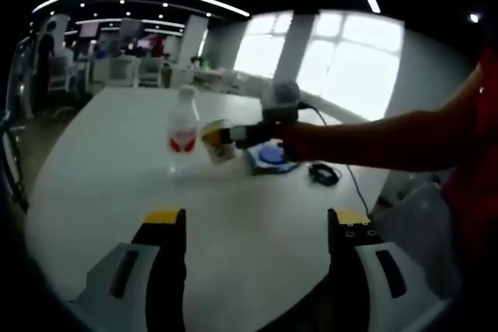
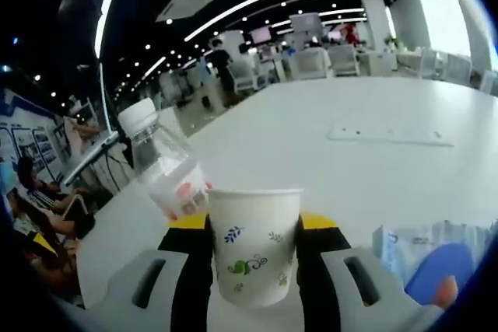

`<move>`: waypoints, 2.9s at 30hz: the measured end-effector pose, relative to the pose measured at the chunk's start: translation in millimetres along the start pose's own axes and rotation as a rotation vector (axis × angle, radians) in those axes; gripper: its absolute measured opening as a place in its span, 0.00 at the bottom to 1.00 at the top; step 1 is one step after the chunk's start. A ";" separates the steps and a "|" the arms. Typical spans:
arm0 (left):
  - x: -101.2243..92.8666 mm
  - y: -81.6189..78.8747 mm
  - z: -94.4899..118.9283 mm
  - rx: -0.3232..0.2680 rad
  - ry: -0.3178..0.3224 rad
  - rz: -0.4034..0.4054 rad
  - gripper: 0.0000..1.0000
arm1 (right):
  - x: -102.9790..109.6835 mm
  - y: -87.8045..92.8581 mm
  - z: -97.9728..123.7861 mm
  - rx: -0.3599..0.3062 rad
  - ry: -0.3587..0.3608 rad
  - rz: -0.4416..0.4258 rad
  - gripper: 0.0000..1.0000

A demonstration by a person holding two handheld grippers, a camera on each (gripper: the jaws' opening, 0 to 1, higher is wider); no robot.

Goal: Arrange the tabletop items into an orderly group along one side of the table until the central work area is clear of visible clutter.

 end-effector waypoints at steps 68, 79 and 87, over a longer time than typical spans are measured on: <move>-0.1 5.7 -1.5 0.041 0.010 0.010 0.68 | -5.0 6.4 -13.3 -0.083 -0.025 0.090 0.42; 0.3 7.1 -2.9 0.050 0.008 0.020 0.68 | -6.9 5.1 -20.0 -0.091 -0.034 0.093 0.43; 1.3 7.3 -2.7 0.052 0.003 0.019 0.67 | -6.5 4.5 -19.2 -0.089 -0.042 0.092 0.43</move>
Point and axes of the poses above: the point that each gripper's makers call its tool centre point, and the gripper's own axes: z roughly backward along the fingers, x roughly to its left, y roughly out of its underside, the point moved 6 cm from there along z, roughly backward along the fingers, and after that the axes turned 13 degrees about -z, right-handed, at the moved point
